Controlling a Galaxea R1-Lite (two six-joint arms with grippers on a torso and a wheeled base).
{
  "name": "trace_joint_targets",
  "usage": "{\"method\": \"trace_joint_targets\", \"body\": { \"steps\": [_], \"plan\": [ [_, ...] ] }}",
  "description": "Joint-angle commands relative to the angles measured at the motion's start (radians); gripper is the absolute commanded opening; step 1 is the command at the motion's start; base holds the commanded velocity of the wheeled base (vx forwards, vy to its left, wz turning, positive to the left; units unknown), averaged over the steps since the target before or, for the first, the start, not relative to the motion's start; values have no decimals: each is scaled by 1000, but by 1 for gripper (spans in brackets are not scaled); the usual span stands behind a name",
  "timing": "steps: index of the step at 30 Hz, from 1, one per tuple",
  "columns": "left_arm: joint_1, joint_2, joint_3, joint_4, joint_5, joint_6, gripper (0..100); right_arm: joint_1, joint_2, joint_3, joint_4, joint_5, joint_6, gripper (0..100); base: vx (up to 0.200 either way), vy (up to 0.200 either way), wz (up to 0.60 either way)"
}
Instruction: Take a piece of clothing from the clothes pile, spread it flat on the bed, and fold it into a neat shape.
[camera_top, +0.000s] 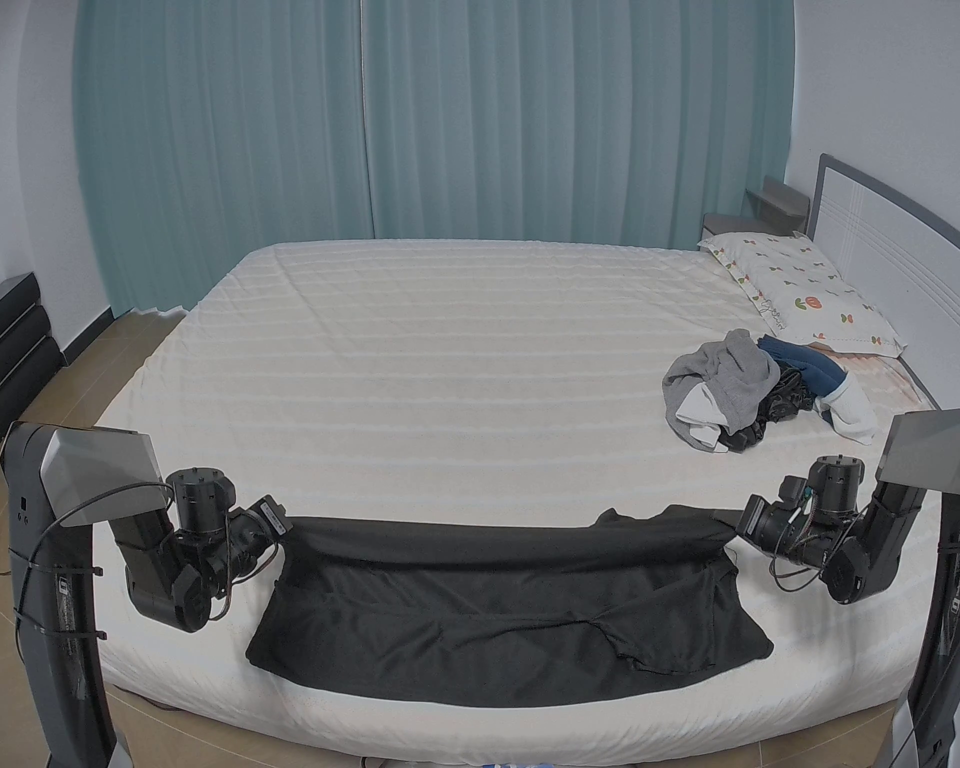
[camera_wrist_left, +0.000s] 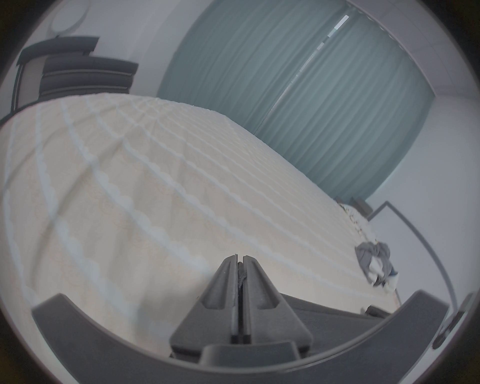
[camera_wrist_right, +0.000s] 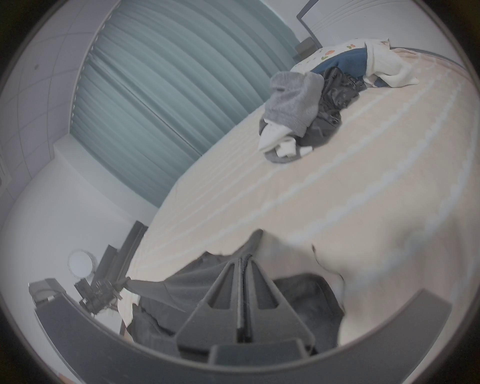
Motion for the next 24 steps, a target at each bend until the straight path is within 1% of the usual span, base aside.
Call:
{"method": "trace_joint_targets", "body": {
  "steps": [1,4,9,13,21,22,23,24],
  "plan": [
    [-4,5,141,-85,0,100,0,-14,-29,133,-1,23,-77,0,0,0,0],
    [-16,11,202,-105,2,137,0,-11,-20,167,-3,22,-116,0,0,0,0],
    [-48,14,266,-122,3,141,0,-11,3,179,-4,13,-122,0,0,0,0],
    [-63,20,289,-123,5,140,0,-11,20,196,-6,13,-123,0,0,0,0],
    [-66,28,314,-123,8,132,0,-13,42,207,-8,11,-129,0,0,0,0],
    [-66,28,320,-123,8,132,100,-11,42,207,-8,11,-129,0,0,0,0],
    [-68,27,323,-123,8,132,100,-11,42,207,-8,11,-129,0,0,0,0],
    [-68,24,332,-123,8,132,100,-11,39,207,-9,9,-128,100,0,0,0]
  ]
}}
